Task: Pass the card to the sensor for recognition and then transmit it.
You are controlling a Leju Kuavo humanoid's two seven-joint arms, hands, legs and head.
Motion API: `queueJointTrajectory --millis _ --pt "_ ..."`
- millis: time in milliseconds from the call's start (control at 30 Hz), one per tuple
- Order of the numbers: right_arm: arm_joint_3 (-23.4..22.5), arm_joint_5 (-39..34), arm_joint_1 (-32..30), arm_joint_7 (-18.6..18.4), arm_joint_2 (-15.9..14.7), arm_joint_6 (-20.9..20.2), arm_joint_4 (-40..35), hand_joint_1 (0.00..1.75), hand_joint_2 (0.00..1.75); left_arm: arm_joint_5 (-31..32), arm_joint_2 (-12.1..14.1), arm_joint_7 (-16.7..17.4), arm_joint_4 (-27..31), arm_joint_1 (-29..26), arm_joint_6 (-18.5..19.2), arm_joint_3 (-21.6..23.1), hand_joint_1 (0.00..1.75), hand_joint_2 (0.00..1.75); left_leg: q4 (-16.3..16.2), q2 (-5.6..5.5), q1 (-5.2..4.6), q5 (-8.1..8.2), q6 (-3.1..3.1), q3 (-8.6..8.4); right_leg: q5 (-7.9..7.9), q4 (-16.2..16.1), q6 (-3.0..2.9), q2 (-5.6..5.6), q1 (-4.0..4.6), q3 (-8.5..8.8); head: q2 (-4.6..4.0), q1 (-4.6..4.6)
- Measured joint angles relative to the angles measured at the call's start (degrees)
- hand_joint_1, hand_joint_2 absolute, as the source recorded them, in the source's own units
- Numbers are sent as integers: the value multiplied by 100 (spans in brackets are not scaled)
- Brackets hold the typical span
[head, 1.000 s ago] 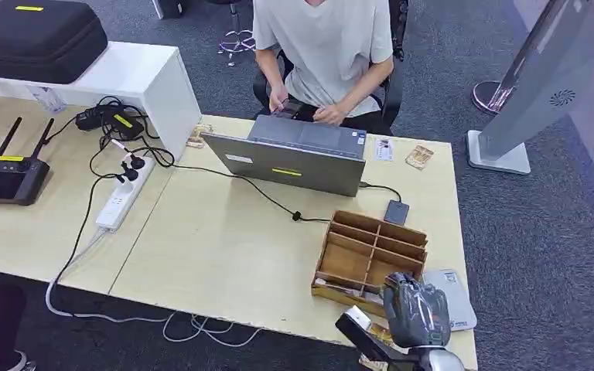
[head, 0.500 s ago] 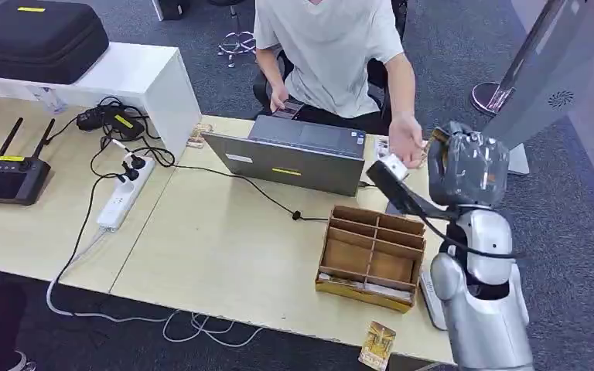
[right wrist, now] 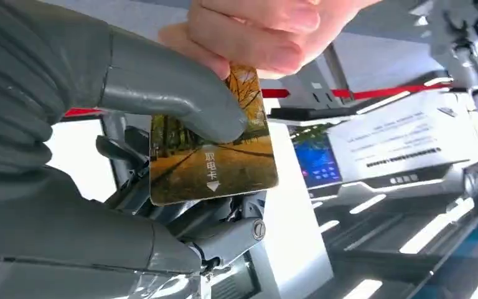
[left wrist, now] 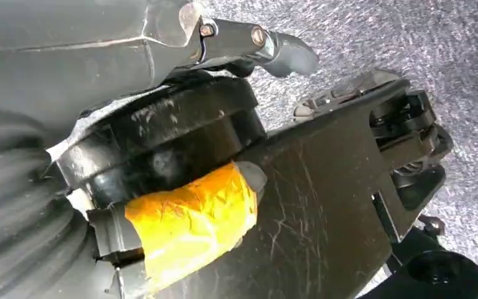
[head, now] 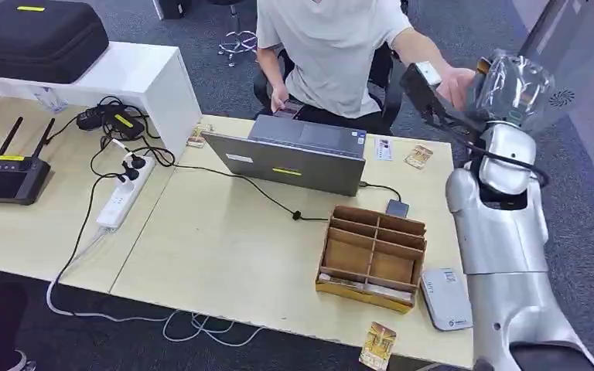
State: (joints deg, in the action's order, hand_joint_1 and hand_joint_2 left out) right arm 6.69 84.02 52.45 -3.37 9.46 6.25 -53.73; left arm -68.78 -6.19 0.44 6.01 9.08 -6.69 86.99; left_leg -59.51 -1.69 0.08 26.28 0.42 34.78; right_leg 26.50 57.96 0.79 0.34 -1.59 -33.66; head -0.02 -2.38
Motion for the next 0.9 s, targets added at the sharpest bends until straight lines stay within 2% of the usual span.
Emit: queueJointTrajectory --millis 33,67,400,467,600,733,833,900 --pt "-35 29 33 4 4 5 110 175 175 -15 -2 13 0 6 0 0 0 175 -1 -2 0 0 0 1 0 0 0 -1 0 0 0 4" --pt "-77 64 54 13 7 11 212 0 175 -28 -6 18 0 7 0 0 0 175 -1 -5 0 0 0 3 0 0 0 -4 0 -1 0 2" --pt "-392 120 187 28 33 64 600 0 175 -53 -24 59 -2 12 -94 0 0 175 -1 -4 1 2 1 7 5 -2 1 -2 0 -13 0 2" --pt "-516 127 174 -6 -52 64 637 0 175 -85 -24 61 -2 11 -105 0 0 175 -1 -3 0 1 1 8 4 -3 1 -3 -1 -14 0 2" --pt "-776 169 63 -376 -456 76 750 0 175 -131 0 -50 -2 1 -59 0 0 175 -7 -14 1 0 2 6 2 -6 3 -15 -1 -7 0 0" --pt "-1122 171 -117 -313 -991 287 958 0 175 -168 55 -131 -2 -26 33 0 0 175 -7 -35 -1 -3 10 18 0 -7 8 -40 -6 1 0 4" --pt "-1183 171 -249 -781 -1308 212 1050 0 175 -241 68 -135 -2 -25 33 0 0 175 -13 1 -10 7 13 3 -4 -14 9 2 -7 -10 0 4" --pt "-1264 171 -480 -942 -1603 223 1120 0 175 -300 68 -118 -2 -25 0 0 0 175 -15 -10 -5 10 14 1 3 -19 17 -11 -1 -2 0 -2"
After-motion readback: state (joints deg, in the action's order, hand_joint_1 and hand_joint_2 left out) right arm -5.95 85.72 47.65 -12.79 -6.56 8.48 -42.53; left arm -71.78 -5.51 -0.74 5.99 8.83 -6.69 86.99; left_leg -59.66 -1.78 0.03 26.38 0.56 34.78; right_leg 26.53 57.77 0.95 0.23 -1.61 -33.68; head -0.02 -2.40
